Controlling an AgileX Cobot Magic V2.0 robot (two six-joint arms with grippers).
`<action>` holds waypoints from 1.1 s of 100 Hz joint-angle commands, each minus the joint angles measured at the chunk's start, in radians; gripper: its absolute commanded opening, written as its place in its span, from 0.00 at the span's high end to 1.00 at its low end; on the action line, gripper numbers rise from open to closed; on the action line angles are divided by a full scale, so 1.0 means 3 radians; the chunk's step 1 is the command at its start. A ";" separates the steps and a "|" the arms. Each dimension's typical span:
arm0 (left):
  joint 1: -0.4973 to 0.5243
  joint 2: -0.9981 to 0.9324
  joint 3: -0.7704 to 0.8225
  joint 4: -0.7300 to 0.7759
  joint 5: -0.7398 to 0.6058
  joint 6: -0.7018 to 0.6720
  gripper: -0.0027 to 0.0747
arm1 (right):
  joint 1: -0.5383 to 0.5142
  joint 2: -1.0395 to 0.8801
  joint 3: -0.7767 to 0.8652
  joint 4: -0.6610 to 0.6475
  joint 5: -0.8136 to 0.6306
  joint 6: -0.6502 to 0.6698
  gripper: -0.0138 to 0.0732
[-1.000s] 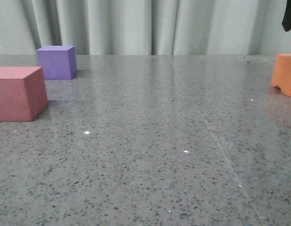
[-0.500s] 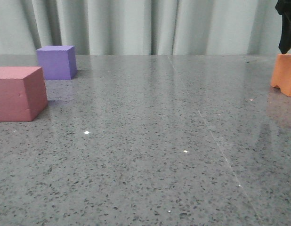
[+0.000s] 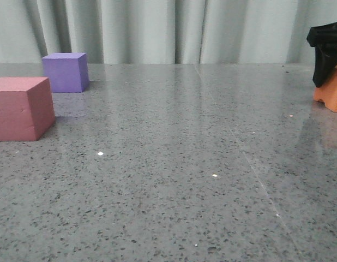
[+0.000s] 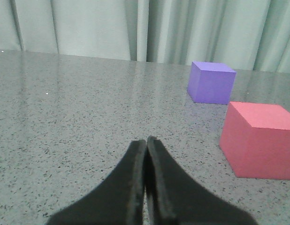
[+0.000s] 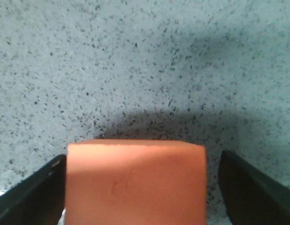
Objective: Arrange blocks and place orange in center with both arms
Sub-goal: 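Lower the right gripper over the orange cube and close on it, then lift the orange cube and carry it toward the table center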
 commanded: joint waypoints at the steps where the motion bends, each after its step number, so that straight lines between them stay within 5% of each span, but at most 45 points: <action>1: -0.0003 -0.0106 0.0180 0.0004 -0.0293 -0.0008 0.99 | -0.0023 -0.0103 -0.0121 0.0022 -0.0137 -0.0028 0.12; 35: -0.0003 -0.0106 0.0180 0.0004 -0.0293 -0.0008 0.99 | -0.0023 -0.0110 -0.0120 0.0025 -0.0108 -0.0028 0.55; 54: -0.0003 -0.0106 0.0180 0.0004 -0.0293 -0.0008 0.99 | -0.0023 -0.0207 -0.0120 0.0118 -0.0023 -0.0028 0.57; 75: -0.0003 -0.0106 0.0180 0.0004 -0.0293 -0.0008 0.99 | 0.0032 -0.0483 -0.0219 0.0743 0.0023 -0.0028 0.57; 110: -0.0003 -0.0106 0.0180 0.0004 -0.0293 -0.0008 0.99 | 0.0855 -0.0542 -0.0705 0.0780 0.0005 0.0151 0.57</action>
